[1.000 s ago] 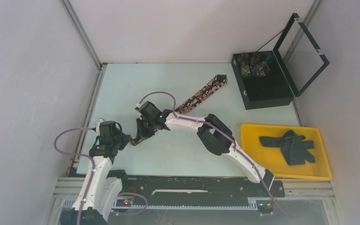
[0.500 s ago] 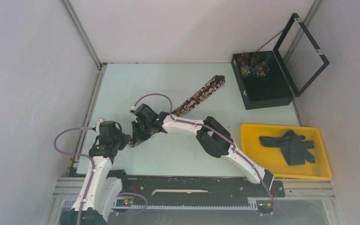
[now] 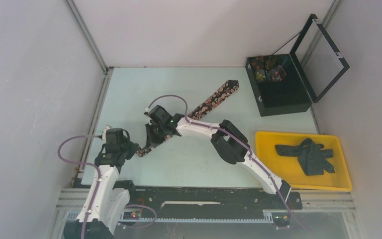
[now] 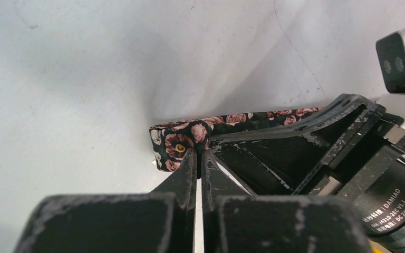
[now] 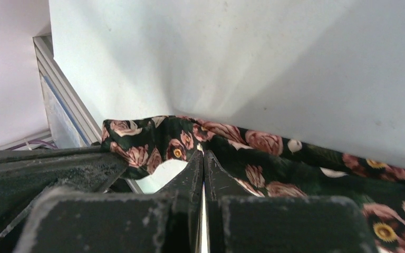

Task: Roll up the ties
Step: Roll the tie at the center of the board.

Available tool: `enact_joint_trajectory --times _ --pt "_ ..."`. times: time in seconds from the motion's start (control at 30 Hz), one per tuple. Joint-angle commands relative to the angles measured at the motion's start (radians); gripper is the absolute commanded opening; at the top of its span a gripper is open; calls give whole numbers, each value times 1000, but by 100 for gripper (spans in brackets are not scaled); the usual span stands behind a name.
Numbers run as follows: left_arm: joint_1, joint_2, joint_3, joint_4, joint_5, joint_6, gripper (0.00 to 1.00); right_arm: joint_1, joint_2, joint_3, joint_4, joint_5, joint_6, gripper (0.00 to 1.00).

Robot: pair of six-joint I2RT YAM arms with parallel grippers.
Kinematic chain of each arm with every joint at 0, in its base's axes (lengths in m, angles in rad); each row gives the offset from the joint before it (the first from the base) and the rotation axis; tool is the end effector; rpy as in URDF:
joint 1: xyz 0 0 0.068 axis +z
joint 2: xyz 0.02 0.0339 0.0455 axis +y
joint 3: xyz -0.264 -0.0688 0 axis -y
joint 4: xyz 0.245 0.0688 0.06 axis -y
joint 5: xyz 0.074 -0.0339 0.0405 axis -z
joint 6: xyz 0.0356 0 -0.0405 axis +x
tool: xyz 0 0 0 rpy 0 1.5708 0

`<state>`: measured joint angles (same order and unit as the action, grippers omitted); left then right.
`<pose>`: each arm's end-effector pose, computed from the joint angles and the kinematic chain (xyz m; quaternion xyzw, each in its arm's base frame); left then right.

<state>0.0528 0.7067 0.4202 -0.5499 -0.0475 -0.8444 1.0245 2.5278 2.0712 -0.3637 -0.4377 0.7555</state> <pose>0.1443 0.0093 0.1919 -0.4124 0.8371 -0.1179 0.3397 0.2752 0.4817 0.1337 -0.2006 0.8894 0.4051 0.0682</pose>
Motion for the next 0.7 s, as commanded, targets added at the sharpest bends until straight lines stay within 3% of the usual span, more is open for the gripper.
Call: enact_joint_trajectory --times 0.0,0.67 --pt "-14 15 45 30 9 18 0 -11 -120 -48 15 27 -36 0" --pt "-110 114 26 138 15 -15 0 7 -55 -93 26 25 -38 0"
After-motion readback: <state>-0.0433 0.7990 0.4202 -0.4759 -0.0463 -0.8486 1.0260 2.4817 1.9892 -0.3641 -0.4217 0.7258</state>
